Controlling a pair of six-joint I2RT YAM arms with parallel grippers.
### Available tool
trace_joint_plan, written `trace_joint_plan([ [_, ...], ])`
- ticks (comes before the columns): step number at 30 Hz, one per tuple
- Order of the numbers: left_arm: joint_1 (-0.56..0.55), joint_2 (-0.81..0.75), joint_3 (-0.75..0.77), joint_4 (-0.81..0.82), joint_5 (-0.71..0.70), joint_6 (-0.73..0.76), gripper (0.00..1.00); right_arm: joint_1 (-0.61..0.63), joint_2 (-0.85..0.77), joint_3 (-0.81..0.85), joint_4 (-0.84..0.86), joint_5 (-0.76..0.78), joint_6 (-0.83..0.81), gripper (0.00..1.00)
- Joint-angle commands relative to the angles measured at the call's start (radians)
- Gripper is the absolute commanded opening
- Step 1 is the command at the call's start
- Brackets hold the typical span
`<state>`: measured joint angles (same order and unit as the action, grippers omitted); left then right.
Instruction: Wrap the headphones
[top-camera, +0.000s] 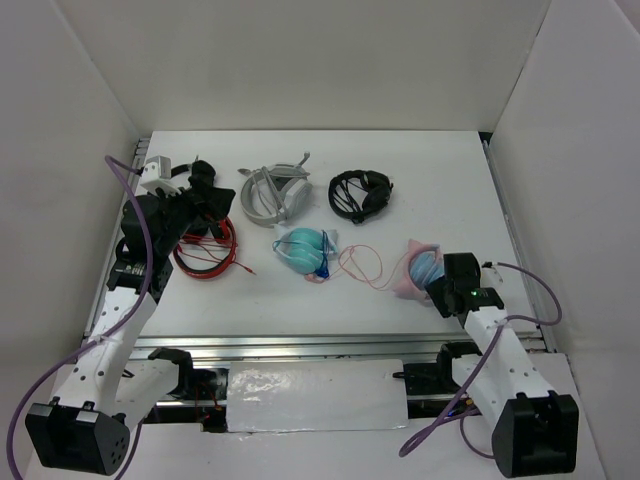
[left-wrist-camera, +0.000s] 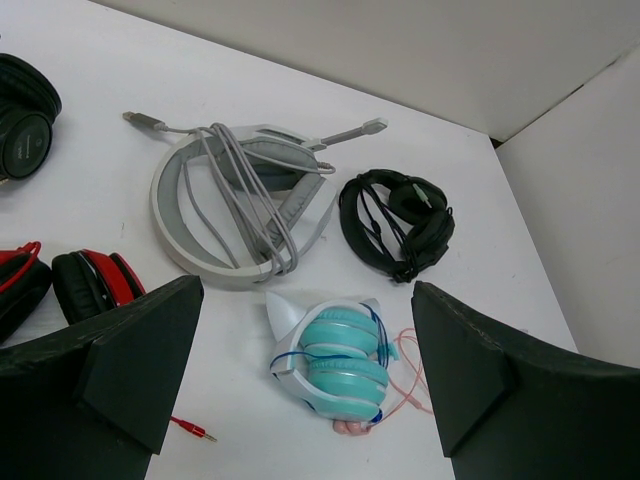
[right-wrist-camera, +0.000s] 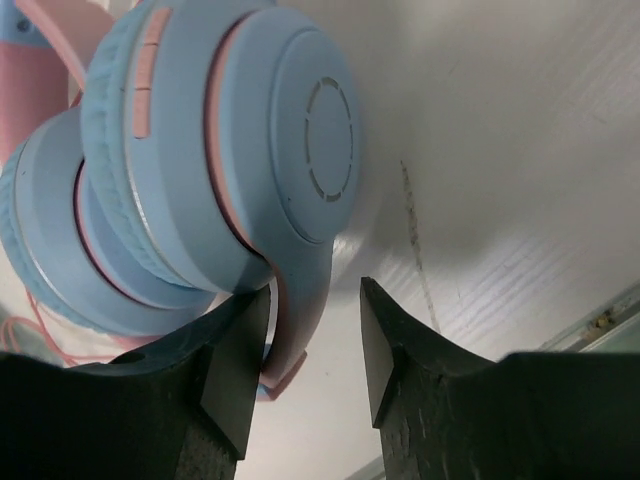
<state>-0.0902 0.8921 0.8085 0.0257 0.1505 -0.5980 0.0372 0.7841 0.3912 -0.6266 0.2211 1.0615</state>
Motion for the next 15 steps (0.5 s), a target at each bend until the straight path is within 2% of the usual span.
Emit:
trace_joint_plan([
  [1,0.0,-0.013,0.011,0.02,-0.011,0.024,0.99,0.007,0.049,0.001,0.099,0.078,-0.012,0.48],
  [2,0.0,-0.015,0.011,0.019,-0.011,0.027,0.99,0.007,0.061,0.008,0.111,0.084,-0.023,0.48],
  [3,0.0,-0.021,0.011,0.019,-0.017,0.026,0.99,0.006,0.088,0.02,0.114,0.098,-0.028,0.4],
  [7,0.0,-0.022,0.011,0.01,-0.02,0.032,0.99,0.007,0.139,0.066,0.136,0.123,-0.089,0.25],
  [11,0.0,-0.01,0.014,0.006,-0.005,0.026,0.99,0.007,0.138,0.12,0.128,0.126,-0.158,0.21],
  [14,-0.003,0.016,0.018,0.02,0.056,0.033,0.99,0.007,0.109,0.162,0.145,0.112,-0.222,0.21],
  [15,-0.006,0.025,0.018,0.037,0.111,0.038,0.99,0.004,0.1,0.173,0.157,0.068,-0.288,0.21],
])
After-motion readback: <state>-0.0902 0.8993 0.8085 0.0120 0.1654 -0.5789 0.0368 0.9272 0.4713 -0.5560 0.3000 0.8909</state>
